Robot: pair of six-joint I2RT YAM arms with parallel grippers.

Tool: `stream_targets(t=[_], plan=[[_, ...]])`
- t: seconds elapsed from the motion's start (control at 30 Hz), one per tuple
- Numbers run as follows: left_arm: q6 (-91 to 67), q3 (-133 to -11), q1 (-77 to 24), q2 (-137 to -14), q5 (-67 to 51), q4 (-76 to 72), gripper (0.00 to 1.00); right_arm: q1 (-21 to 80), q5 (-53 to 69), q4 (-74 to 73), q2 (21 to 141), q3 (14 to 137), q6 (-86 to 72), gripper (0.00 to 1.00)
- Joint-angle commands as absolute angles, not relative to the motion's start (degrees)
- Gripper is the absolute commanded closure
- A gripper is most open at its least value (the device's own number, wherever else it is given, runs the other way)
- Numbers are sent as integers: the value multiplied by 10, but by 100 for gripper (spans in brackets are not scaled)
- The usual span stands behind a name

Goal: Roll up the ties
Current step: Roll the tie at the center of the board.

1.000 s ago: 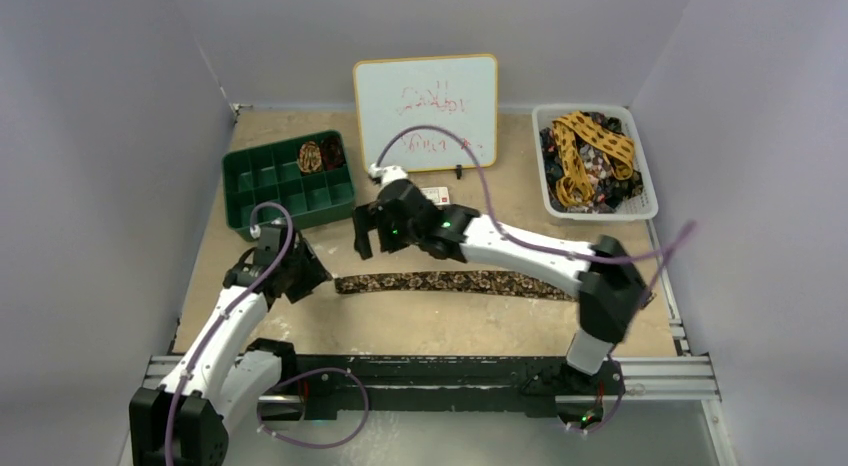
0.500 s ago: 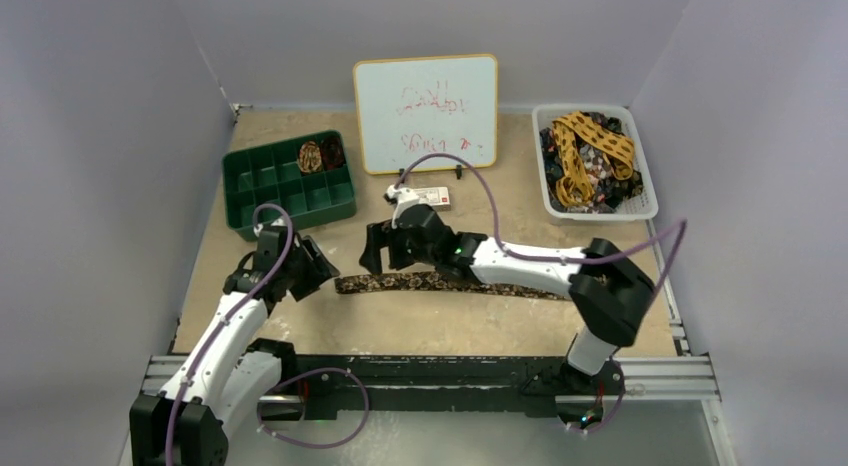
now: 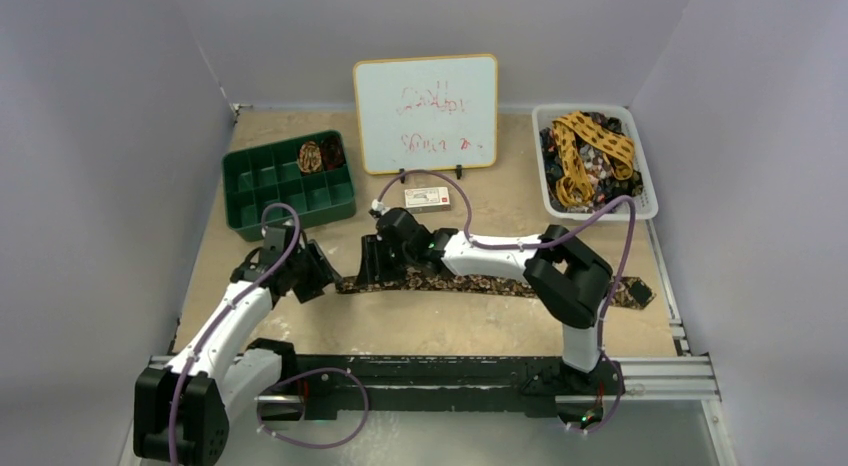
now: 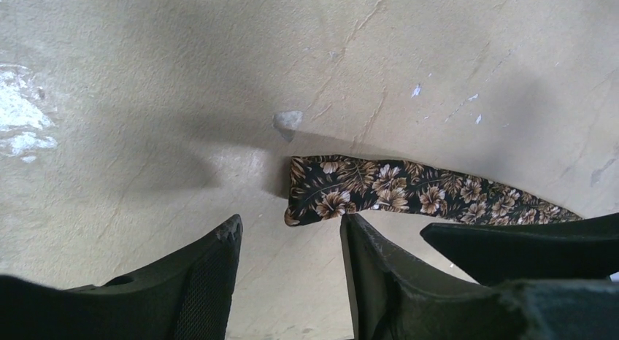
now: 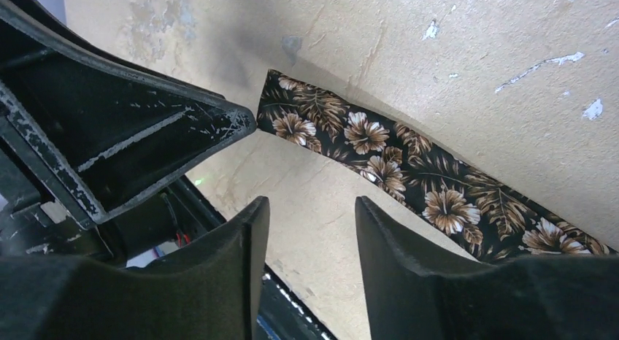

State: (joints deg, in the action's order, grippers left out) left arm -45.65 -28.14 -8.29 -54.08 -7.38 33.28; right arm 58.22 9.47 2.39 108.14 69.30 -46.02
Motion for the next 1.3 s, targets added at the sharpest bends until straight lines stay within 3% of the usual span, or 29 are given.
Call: stream_targets(t=[0.0,0.23,0.8,1.07,1.27], plan=[[-451,-265,-80,-540,-86,294,50,580,87,-38,1096,730,-473,57],[-455,-253,-80,-549,-93,277,53,568,79,-78,1116,750,-469,73],[-439,-240,-80,-555,-100,244,54,558,77,-91,1115,757,-471,85],[-450,-221,-80,-555,-97,216,61,556,80,-122,1175,765,-475,96],[-456,-215,-80,-549,-97,201,65,555,74,-134,1179,764,-475,99]])
